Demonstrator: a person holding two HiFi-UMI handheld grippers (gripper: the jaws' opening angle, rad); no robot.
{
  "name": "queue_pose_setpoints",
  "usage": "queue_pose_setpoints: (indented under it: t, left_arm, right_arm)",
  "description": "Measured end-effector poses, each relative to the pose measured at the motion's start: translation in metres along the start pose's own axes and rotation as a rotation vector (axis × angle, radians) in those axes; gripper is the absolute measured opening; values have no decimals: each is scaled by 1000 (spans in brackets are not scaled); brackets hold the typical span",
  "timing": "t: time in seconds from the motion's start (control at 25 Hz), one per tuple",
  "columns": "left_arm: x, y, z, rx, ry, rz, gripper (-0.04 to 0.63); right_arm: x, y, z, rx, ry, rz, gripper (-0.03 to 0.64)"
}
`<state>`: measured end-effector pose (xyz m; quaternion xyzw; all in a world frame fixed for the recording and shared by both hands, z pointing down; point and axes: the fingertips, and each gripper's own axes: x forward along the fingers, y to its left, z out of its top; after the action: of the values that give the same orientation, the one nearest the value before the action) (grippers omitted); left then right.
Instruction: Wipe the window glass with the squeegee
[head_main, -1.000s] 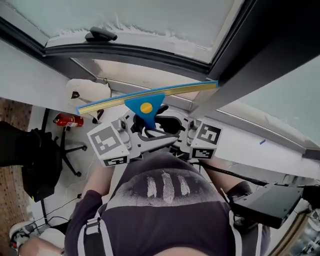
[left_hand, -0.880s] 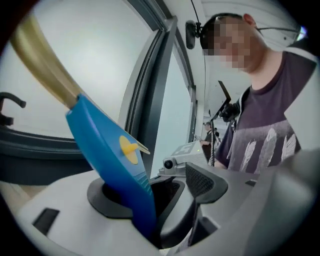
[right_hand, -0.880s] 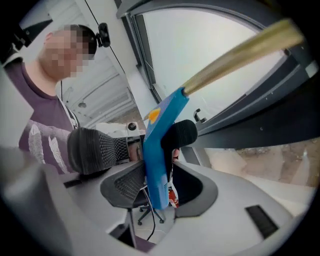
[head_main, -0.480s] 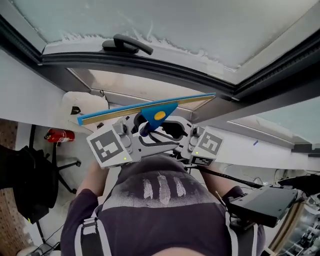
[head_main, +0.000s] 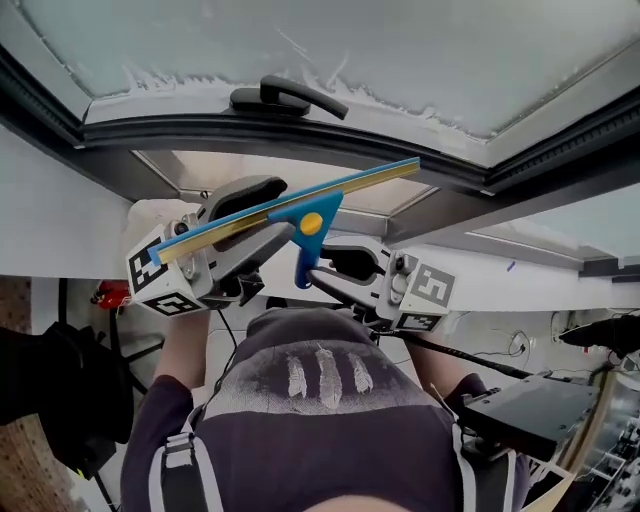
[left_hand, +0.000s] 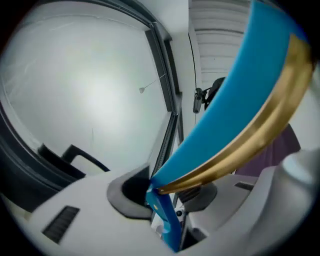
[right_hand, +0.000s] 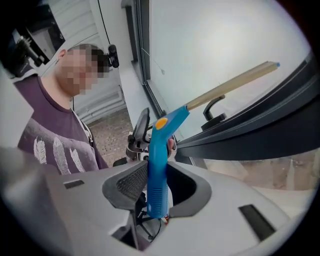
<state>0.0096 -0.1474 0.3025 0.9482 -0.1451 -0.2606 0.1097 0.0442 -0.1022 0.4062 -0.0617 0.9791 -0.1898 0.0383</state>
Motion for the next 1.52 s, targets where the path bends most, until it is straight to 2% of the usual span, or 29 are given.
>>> queue_pose_setpoints:
  t: [0.04, 0.08, 0.12, 0.24, 0.32, 0.56, 0.72, 0.96, 1.04, 1.12, 1.16, 1.2, 1.24, 1.32, 1.4, 1.52]
  left_arm:
    - [5, -1, 1, -15, -15, -12, 119]
    - [11, -2, -2, -33, -22, -15, 83]
    - [18, -2, -5, -66, -28, -15, 75]
    - [40, -5, -18, -243, -77, -23, 50]
    - [56, -7, -29, -285, -90, -12, 36]
    - [98, -16, -54, -193, -67, 97, 19]
    - [105, -20, -65, -102, -42, 171, 19]
    - [72, -17, -57, 83, 67, 178, 47]
    - [52, -14, -47, 101, 73, 152, 106]
    - [34, -11, -36, 34, 37, 81, 117]
    - [26, -10, -32, -30, 12, 40, 100]
    - [17, -7, -28, -103, -15, 8, 41]
    - [8, -3, -24, -180, -45, -8, 32]
    - [-14, 13, -18, -329, -119, -5, 11]
    - [-35, 30, -11, -447, -187, 8, 6]
    - [-53, 45, 0, -503, -233, 17, 5]
  right_arm:
    - [-5, 0, 1, -4, 0, -6, 123]
    - [-12, -2, 2, -12, 3, -15, 124]
    - [-18, -3, 2, -17, 6, -21, 124]
    - [-35, -5, 5, -2, -15, -16, 124]
    - [-44, -3, 11, 15, -43, 8, 127]
    - [-72, -9, 28, 4, -106, 31, 129]
    - [-81, -13, 22, -14, -70, 38, 129]
    - [-81, -2, 20, 28, -44, 87, 124]
    - [-74, 0, 20, 10, -2, 86, 123]
    - [-60, 2, 19, 1, 50, 90, 121]
    - [-51, 3, 17, 5, 73, 92, 121]
    - [-40, 5, 14, 6, 96, 91, 121]
    - [-29, 6, 10, 0, 116, 84, 121]
    - [-2, 10, 0, -10, 138, 79, 123]
    - [25, 12, -3, 14, 112, 96, 123]
    - [58, 6, 0, 42, 33, 78, 124]
